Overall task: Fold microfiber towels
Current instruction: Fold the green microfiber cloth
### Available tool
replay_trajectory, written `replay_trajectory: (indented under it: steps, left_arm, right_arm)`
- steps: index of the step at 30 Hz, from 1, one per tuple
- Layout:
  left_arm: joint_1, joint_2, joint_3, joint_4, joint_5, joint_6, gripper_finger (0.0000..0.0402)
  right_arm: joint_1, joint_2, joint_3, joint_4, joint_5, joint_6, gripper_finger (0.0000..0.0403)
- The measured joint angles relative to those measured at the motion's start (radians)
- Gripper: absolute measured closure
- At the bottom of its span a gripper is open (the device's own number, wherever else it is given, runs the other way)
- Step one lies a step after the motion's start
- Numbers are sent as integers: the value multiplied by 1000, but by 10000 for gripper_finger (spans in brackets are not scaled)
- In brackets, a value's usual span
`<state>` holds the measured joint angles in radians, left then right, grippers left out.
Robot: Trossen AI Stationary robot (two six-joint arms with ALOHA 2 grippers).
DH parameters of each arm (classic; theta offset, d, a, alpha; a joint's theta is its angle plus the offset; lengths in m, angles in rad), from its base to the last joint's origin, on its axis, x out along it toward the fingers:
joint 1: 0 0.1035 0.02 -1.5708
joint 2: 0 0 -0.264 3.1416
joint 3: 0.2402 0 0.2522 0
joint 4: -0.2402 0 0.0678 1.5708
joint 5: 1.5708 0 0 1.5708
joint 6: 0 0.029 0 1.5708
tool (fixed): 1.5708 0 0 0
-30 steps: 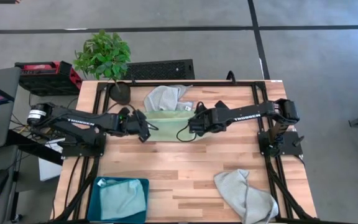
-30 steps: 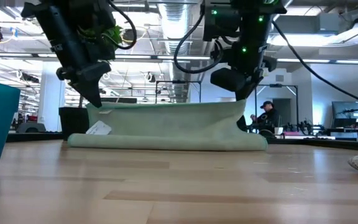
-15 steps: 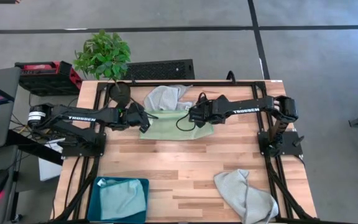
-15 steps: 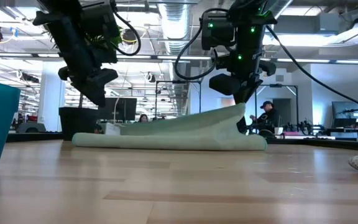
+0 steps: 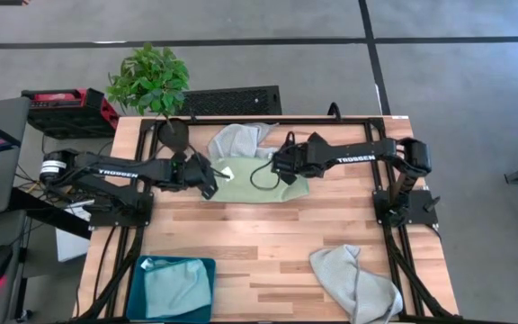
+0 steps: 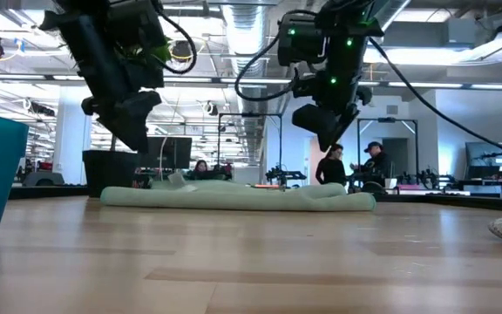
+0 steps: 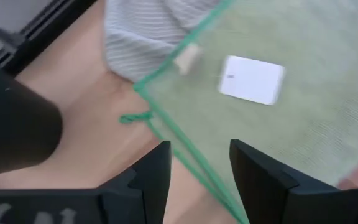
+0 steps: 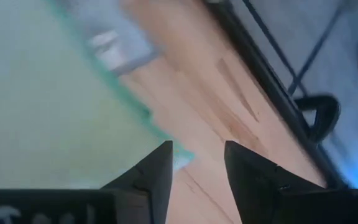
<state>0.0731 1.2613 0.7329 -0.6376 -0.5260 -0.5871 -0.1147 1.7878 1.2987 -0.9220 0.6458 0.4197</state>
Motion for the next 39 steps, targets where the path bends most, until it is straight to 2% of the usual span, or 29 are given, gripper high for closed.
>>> replay_trajectory:
  steps: [4, 8, 17, 29, 34, 39]
  left_arm:
    - [-103, 0, 0, 0, -6, -14, 243]
    - [-215, 0, 0, 0, -7, -77, 243]
    - [-412, 0, 0, 0, -58, -192, 243]
    - [-469, -1, 0, 1, -62, -265, 243]
    - [-470, -1, 0, 1, -62, -266, 243]
    - [-470, -1, 0, 1, -62, -266, 243]
  right_arm:
    - [81, 0, -1, -30, -142, -209, 238]
    - [153, 0, -39, -31, -274, -336, 245]
    - [241, 0, -155, 100, -308, -446, 266]
    - [161, 0, -170, 153, -312, -447, 278]
    - [129, 0, -193, 183, -415, -501, 278]
    - [127, 0, -230, 221, -427, -550, 278]
